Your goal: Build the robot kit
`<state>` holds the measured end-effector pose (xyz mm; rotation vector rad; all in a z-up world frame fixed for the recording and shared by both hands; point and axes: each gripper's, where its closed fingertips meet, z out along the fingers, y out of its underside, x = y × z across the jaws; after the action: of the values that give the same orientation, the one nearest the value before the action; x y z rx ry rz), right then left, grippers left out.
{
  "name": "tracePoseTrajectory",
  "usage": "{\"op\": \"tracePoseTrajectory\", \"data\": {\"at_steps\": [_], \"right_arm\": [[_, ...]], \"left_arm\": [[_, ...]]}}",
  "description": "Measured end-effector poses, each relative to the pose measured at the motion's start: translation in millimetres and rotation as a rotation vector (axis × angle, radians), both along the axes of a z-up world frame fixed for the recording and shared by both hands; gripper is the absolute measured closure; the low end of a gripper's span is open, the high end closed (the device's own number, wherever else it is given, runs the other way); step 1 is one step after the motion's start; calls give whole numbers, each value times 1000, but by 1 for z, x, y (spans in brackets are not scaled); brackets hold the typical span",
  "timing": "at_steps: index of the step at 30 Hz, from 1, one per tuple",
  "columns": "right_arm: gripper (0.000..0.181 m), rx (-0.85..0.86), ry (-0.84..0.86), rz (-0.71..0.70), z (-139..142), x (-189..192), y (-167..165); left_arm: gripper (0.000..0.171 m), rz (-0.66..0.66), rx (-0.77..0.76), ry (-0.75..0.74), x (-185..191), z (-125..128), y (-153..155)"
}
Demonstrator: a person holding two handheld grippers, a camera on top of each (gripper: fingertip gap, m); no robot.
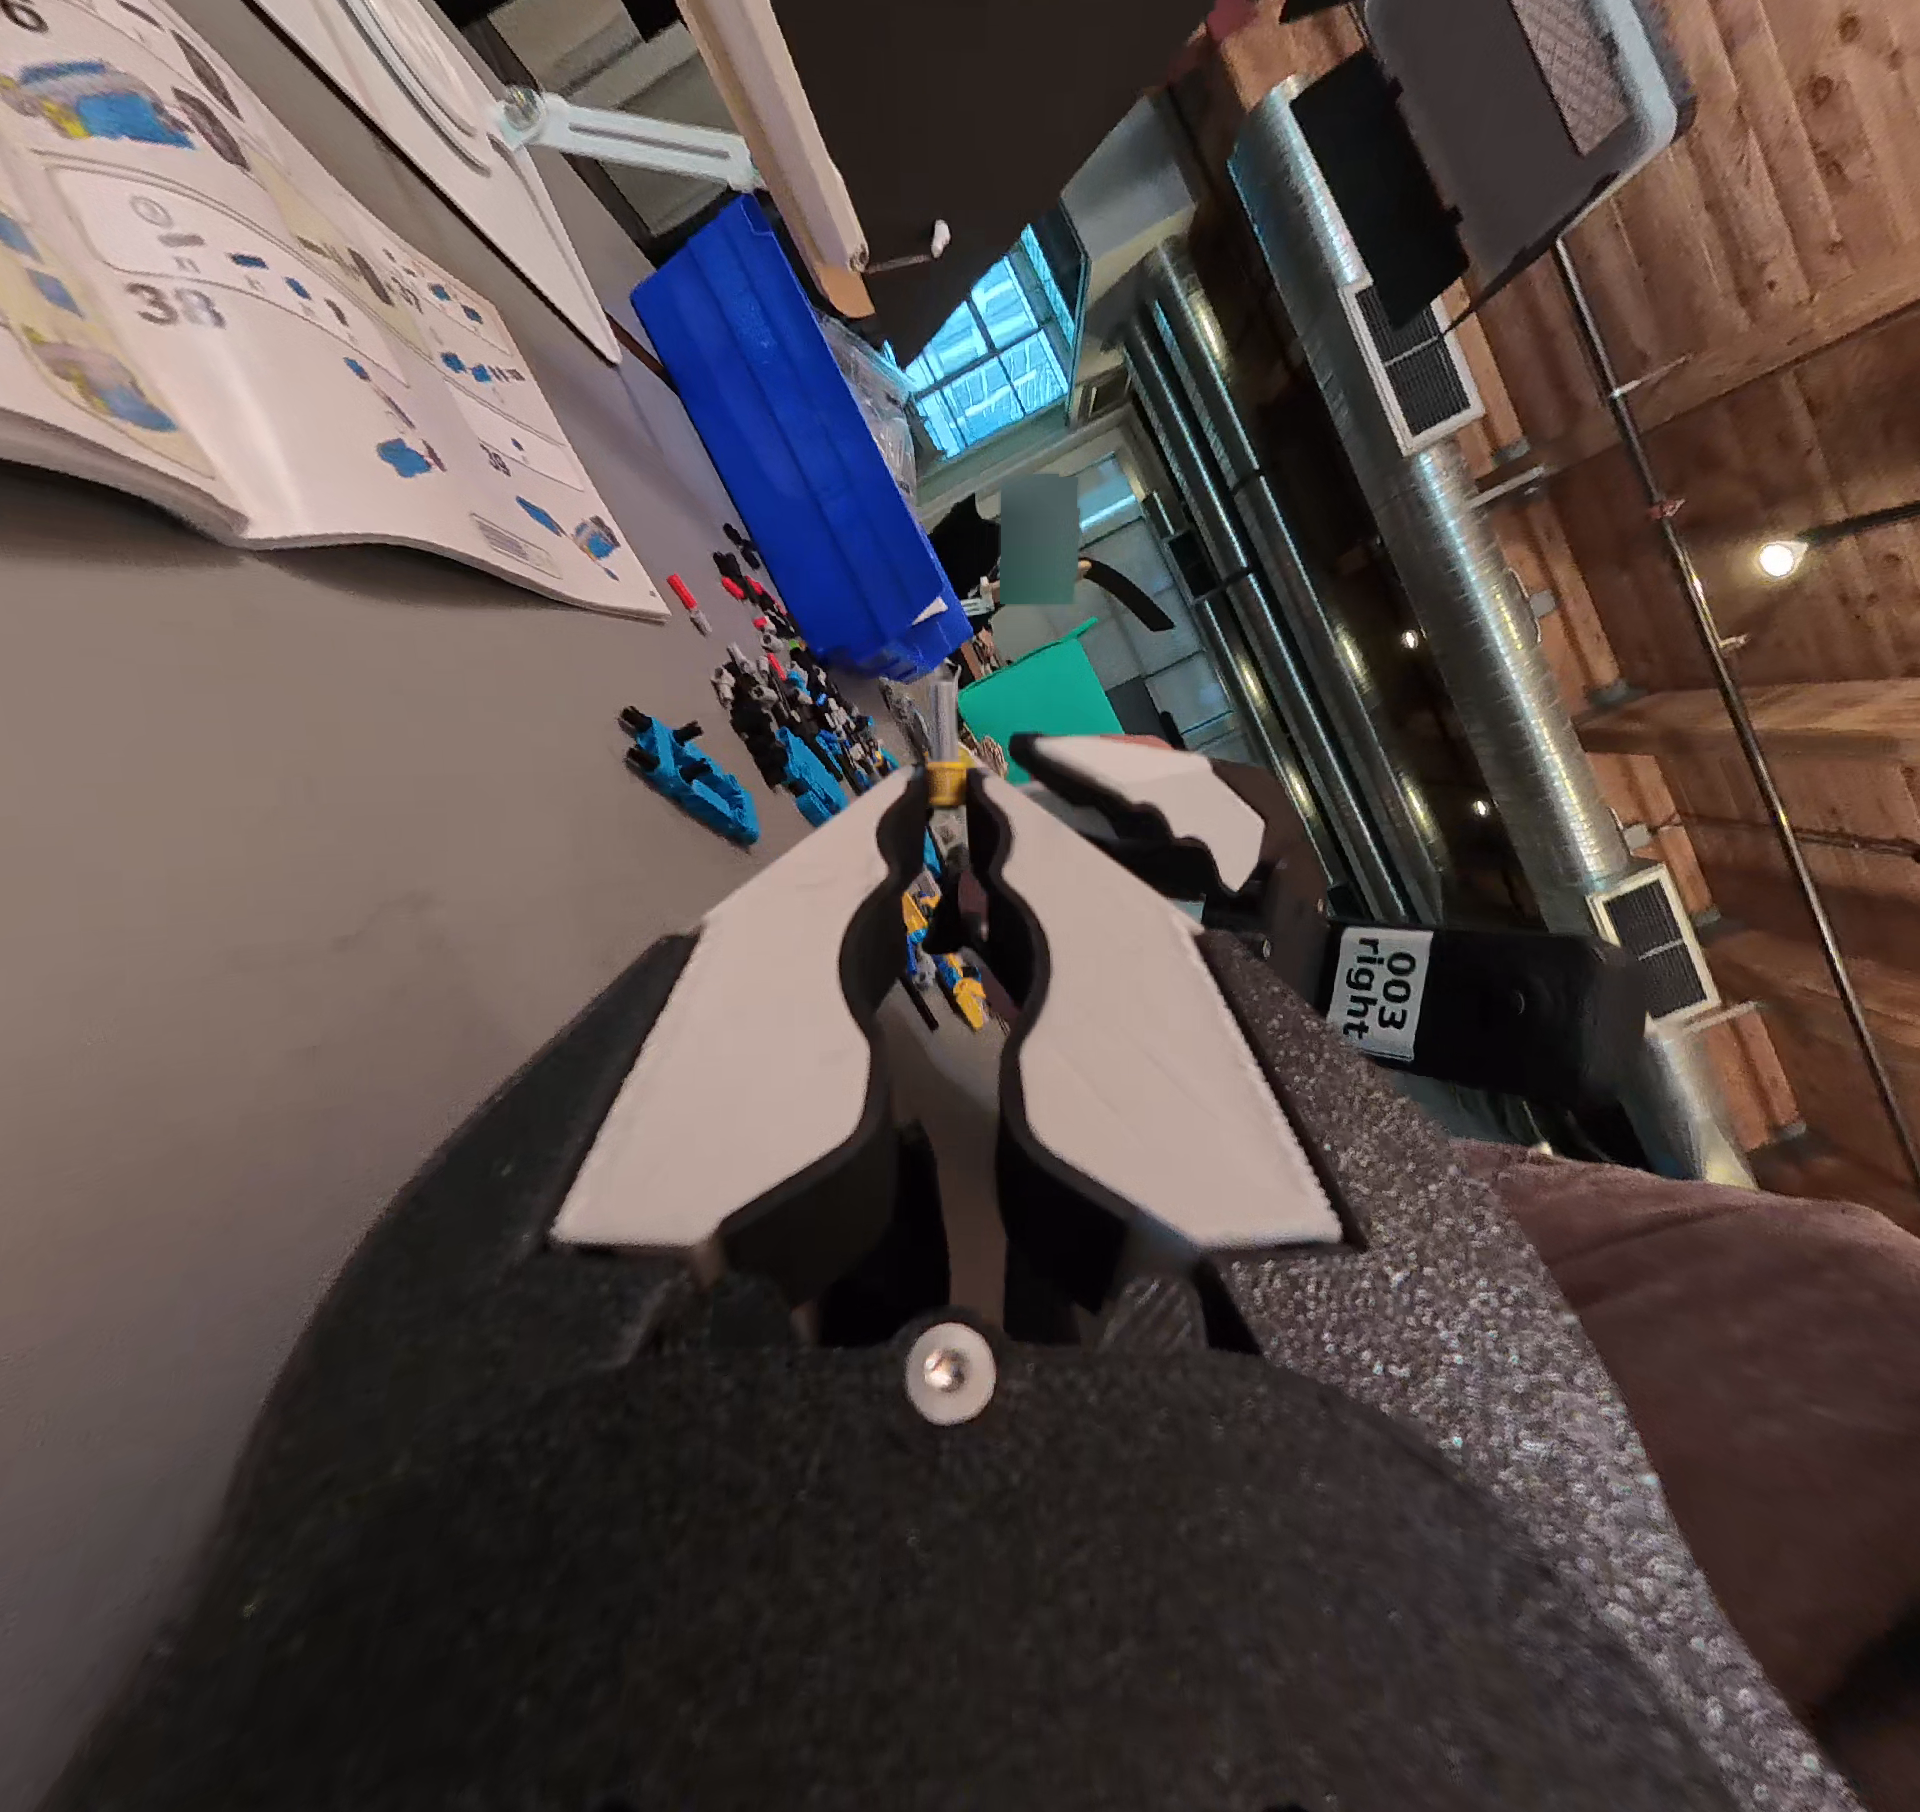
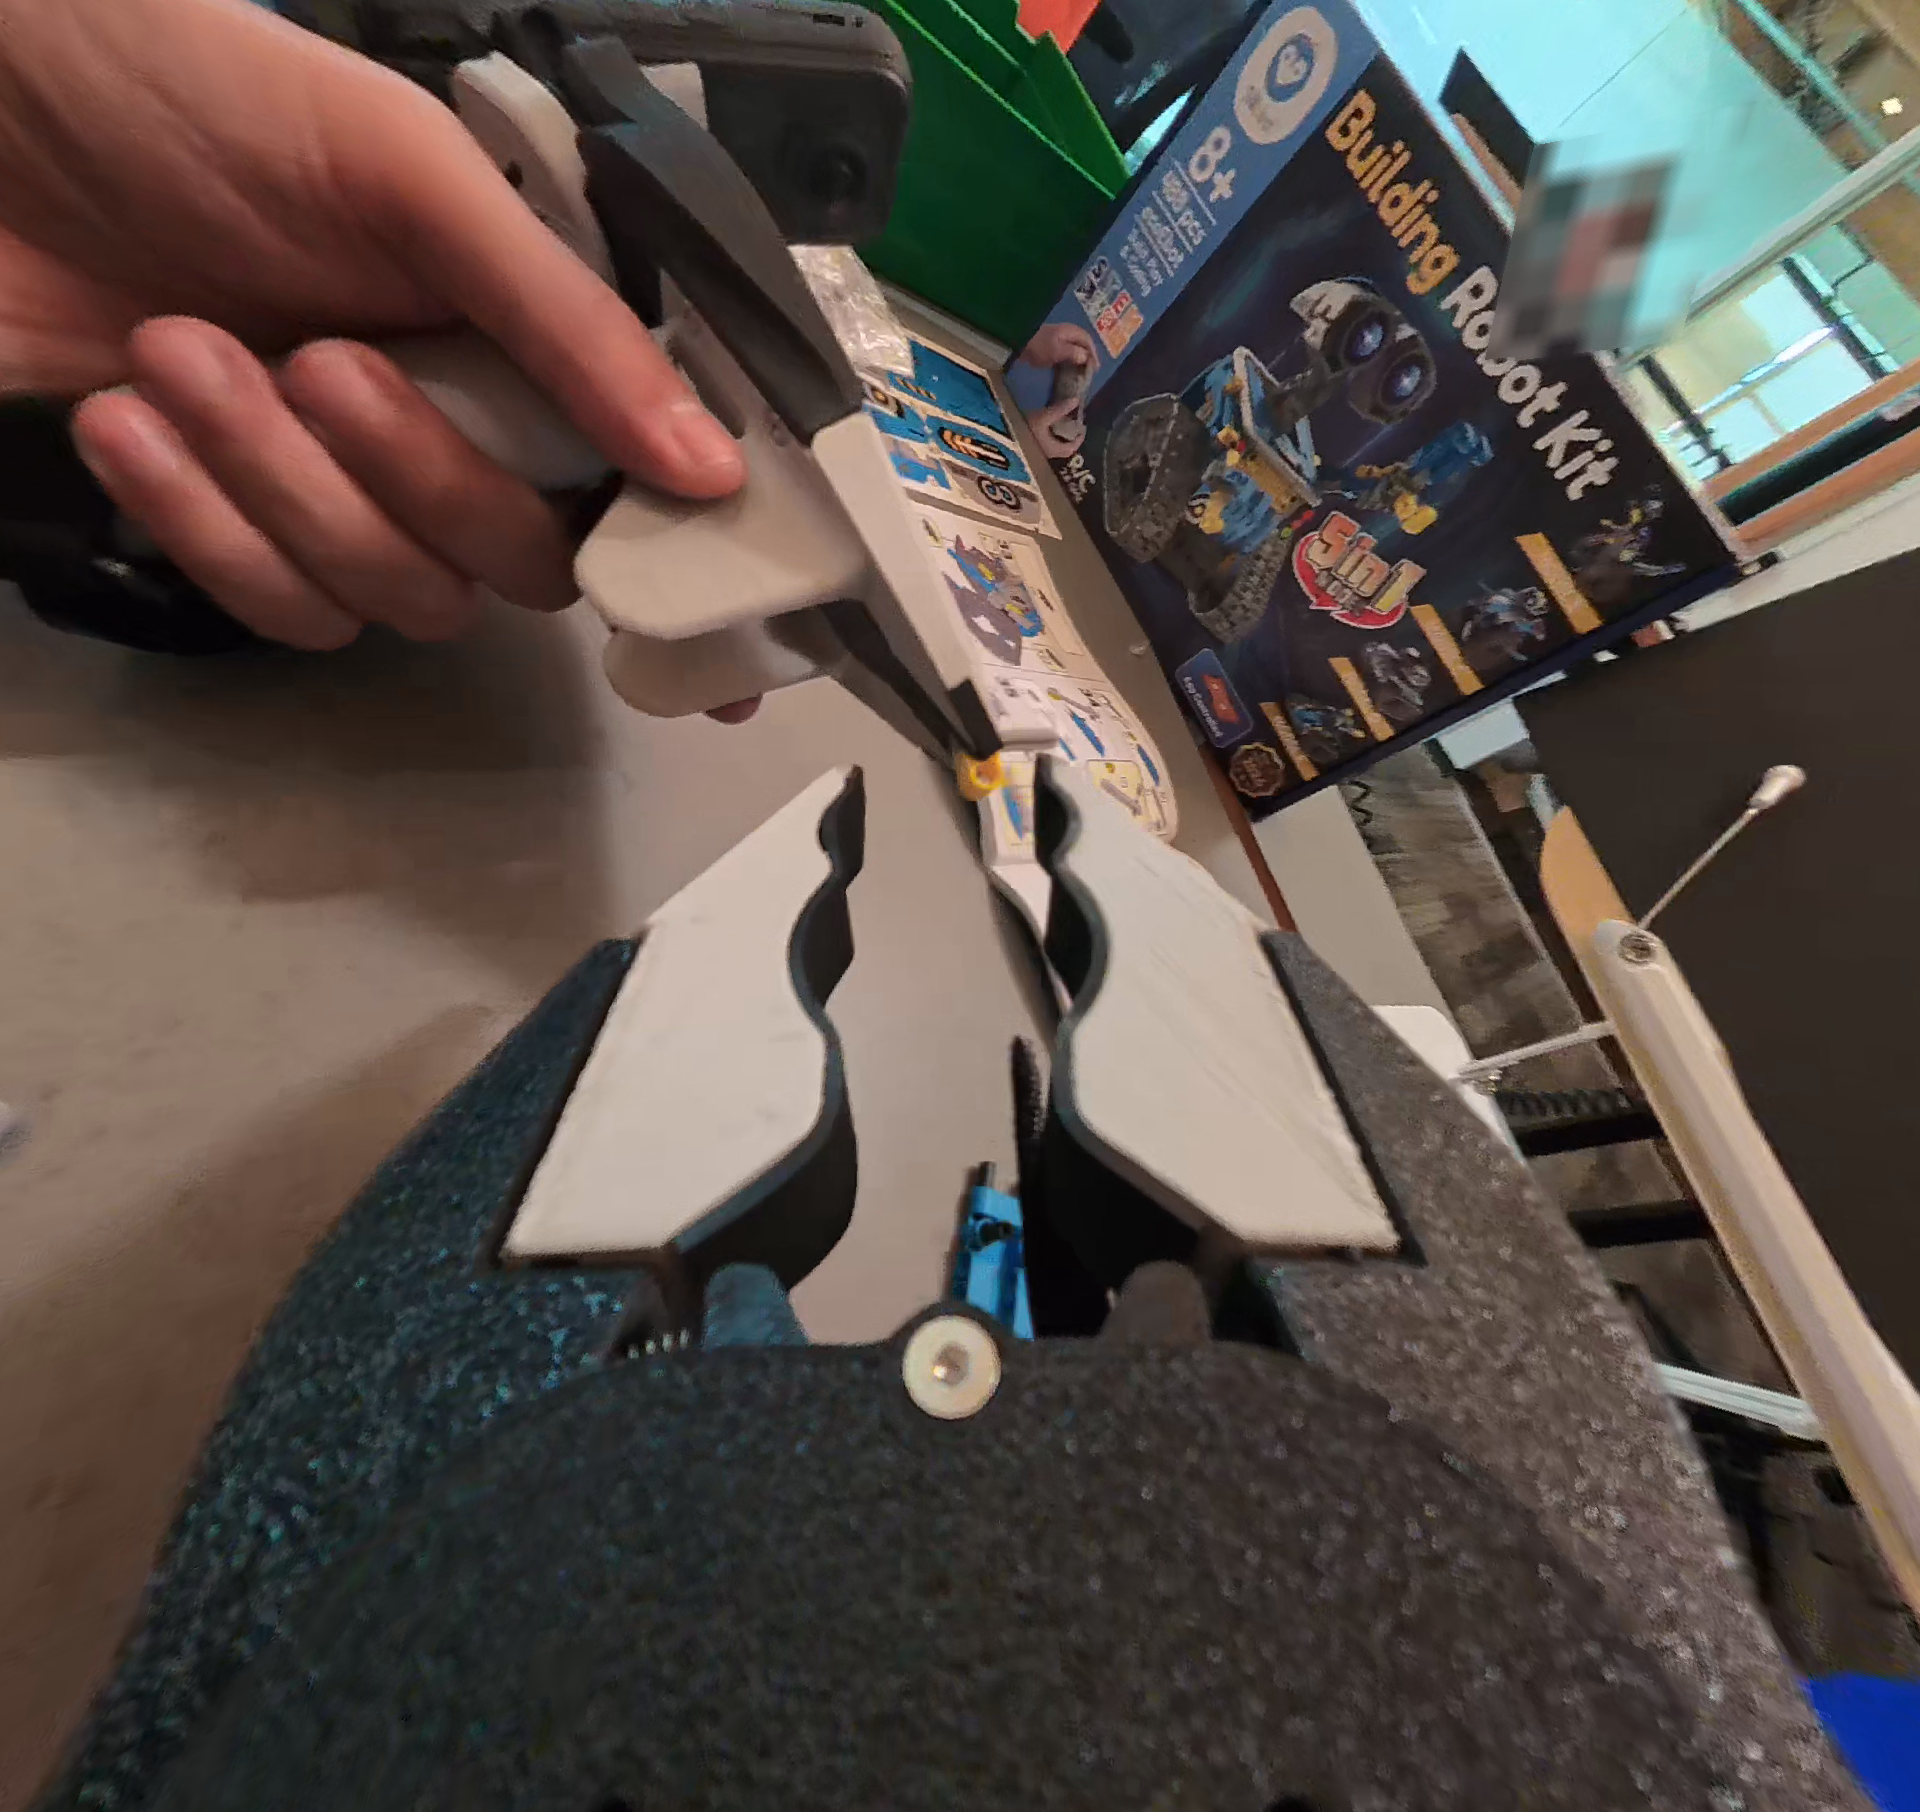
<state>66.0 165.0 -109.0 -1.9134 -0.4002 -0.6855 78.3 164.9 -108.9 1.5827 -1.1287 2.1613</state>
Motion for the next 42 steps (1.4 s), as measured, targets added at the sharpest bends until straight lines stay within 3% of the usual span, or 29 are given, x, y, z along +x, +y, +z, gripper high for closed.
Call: {"op": "tracePoseTrajectory", "data": {"at_steps": [7,11,17,20,23,25,27,31,38,42], "right_arm": [[172,-15,-10,-25,-1,8,-3],[174,10,135,-4,0,10,-6],[174,122,712,116,16,13,-13],[174,113,1102,293,25,0,-21],[174,157,1282,367,32,4,-27],[174,180,1261,346,28,12,-27],[174,150,1237,316,20,13,-25],[174,91,1149,280,7,9,-21],[174,62,1080,242,-4,10,-19],[174,69,1083,243,-3,12,-19]], "left_arm": [[165,-44,77,-48,-5,5,-14],[153,-77,38,-76,-7,14,-17],[145,-104,81,-158,-14,24,-10],[142,-74,313,-144,-18,11,-1],[142,-199,632,-12,-46,-12,-9],[142,-236,901,135,-68,-37,-3],[141,-336,1012,194,-96,-43,-16],[139,-478,1105,276,-134,-57,-46],[141,-577,1197,357,-155,-87,-65],[164,-570,1286,321,-152,-96,-60]]}}
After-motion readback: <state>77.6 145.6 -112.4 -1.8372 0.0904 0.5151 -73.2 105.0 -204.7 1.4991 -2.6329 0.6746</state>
